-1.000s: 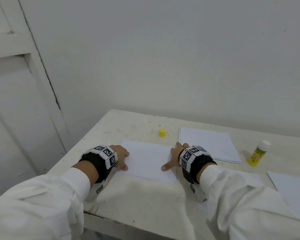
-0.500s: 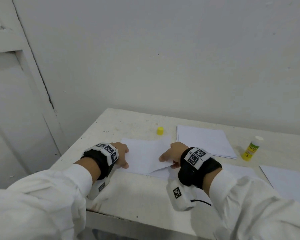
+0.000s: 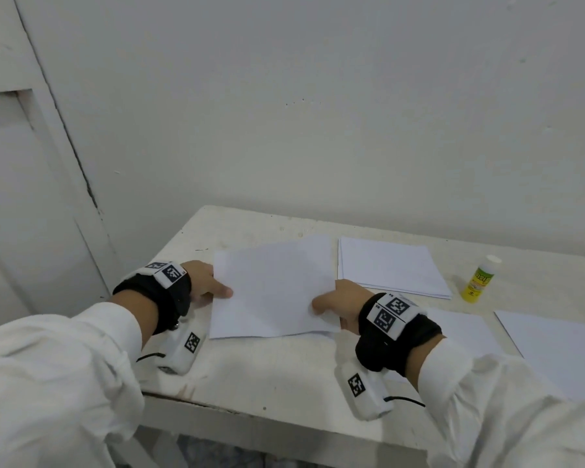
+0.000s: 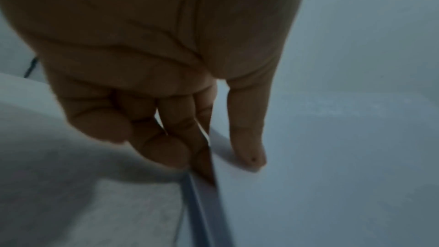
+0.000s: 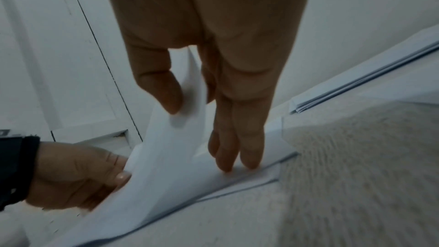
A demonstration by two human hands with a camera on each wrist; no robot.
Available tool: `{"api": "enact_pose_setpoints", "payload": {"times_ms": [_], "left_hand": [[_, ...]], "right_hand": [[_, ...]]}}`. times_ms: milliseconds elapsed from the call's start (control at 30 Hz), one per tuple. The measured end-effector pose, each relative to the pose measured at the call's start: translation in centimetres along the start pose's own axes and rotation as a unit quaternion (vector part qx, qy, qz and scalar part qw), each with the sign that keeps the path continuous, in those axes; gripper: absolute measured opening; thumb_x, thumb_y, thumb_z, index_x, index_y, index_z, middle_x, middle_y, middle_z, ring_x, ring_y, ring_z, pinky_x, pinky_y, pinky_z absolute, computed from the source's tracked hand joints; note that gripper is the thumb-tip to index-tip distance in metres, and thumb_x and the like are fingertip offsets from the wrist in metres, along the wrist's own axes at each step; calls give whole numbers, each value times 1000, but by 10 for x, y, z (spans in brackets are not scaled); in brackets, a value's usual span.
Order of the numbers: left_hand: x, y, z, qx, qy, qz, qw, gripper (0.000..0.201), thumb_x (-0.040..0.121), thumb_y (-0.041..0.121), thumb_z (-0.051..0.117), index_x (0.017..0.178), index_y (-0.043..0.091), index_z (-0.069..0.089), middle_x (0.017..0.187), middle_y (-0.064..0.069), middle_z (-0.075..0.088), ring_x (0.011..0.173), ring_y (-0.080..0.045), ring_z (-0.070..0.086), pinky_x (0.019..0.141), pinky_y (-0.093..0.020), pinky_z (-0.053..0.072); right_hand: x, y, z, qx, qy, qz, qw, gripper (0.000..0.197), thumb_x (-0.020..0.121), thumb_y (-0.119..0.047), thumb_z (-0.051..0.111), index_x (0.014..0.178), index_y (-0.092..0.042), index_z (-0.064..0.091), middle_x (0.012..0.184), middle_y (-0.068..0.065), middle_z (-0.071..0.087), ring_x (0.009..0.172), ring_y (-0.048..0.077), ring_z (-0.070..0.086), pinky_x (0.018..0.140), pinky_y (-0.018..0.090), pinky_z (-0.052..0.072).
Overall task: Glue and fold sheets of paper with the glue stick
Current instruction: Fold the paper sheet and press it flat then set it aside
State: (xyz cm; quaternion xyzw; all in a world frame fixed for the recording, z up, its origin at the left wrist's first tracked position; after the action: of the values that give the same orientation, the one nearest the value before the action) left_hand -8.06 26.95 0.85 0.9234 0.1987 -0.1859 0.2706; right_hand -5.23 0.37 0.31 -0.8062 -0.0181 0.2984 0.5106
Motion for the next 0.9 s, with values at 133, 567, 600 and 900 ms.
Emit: {"api": "enact_pose_setpoints", "payload": {"times_ms": [133, 567, 600, 900], "left_hand": [[-9, -4, 1, 49, -5, -25, 998, 37, 94, 46, 52, 78, 13, 51, 76, -2, 57, 68, -15, 50, 47, -16, 33], [-8, 6, 23, -132, 36, -51, 989, 32, 82, 20, 74, 66, 6, 51, 38, -1, 49, 38, -18, 44, 45, -19, 37], [-8, 5, 23, -139, 44, -59, 988, 33, 82, 23, 74, 66, 6, 51, 42, -3, 49, 42, -20, 44, 50, -21, 38], [-28, 29, 13, -161, 92, -64, 981, 32, 89, 29, 65, 78, 3, 49, 68, -15, 50, 63, -27, 49, 71, -36, 46]], "right_hand": [[3, 3, 0, 81, 20, 21, 996, 41, 73, -8, 66, 113, -2, 58, 121, 13, 58, 106, 28, 58, 76, 37, 58], [-3, 3, 4, 130, 39, 35, 990, 26, 82, -7, 62, 106, -2, 54, 119, 17, 55, 104, 29, 58, 89, 42, 54], [-5, 2, 4, 124, 38, 34, 991, 24, 82, -6, 61, 104, -3, 54, 118, 19, 56, 99, 29, 58, 91, 42, 52], [-23, 2, -13, 67, 43, 19, 997, 36, 90, -15, 60, 121, -9, 45, 117, 11, 53, 93, 30, 68, 77, 40, 57]]}}
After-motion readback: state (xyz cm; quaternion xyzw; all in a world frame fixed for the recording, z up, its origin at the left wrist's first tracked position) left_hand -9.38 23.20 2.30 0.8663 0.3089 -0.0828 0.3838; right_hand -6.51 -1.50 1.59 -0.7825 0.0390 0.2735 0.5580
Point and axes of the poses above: each hand's wrist, its own x-axis towards the middle knuckle, its own z-axis out of the palm, y = z × x, the point moved 1 cm from there along x, towards the middle knuckle
